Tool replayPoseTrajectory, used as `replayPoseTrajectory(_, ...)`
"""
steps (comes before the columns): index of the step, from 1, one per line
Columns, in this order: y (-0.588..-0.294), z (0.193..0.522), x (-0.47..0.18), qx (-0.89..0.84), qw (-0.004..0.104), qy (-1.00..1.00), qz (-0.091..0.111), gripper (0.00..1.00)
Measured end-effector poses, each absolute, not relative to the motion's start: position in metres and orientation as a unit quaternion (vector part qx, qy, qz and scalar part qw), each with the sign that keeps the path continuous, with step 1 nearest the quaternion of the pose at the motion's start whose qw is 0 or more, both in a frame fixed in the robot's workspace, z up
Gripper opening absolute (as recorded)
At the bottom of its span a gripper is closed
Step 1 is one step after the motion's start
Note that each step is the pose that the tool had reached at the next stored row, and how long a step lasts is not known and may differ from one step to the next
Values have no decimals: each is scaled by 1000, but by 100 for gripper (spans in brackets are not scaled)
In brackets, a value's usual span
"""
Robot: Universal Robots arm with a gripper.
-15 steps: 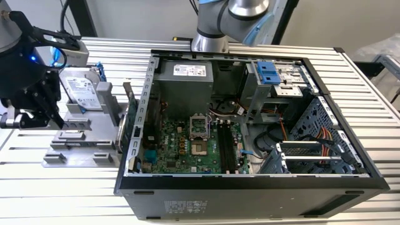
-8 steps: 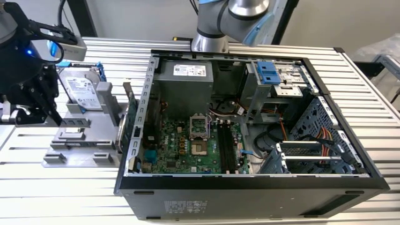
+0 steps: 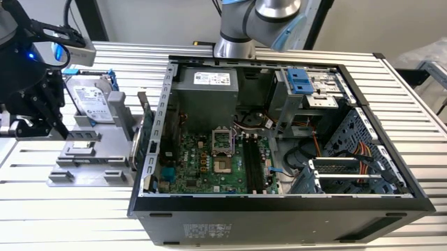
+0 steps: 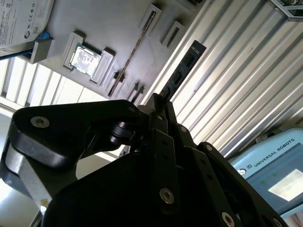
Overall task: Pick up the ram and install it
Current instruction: 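Pick up the ram and move it above insertion slot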
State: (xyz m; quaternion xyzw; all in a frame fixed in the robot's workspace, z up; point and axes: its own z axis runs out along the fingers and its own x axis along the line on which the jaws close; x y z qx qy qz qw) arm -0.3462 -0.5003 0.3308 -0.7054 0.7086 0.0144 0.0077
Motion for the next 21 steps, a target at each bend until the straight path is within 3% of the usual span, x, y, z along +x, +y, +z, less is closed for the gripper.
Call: replayPoseTrajectory(21, -500, 349, -346, -696, 8, 718, 14, 0)
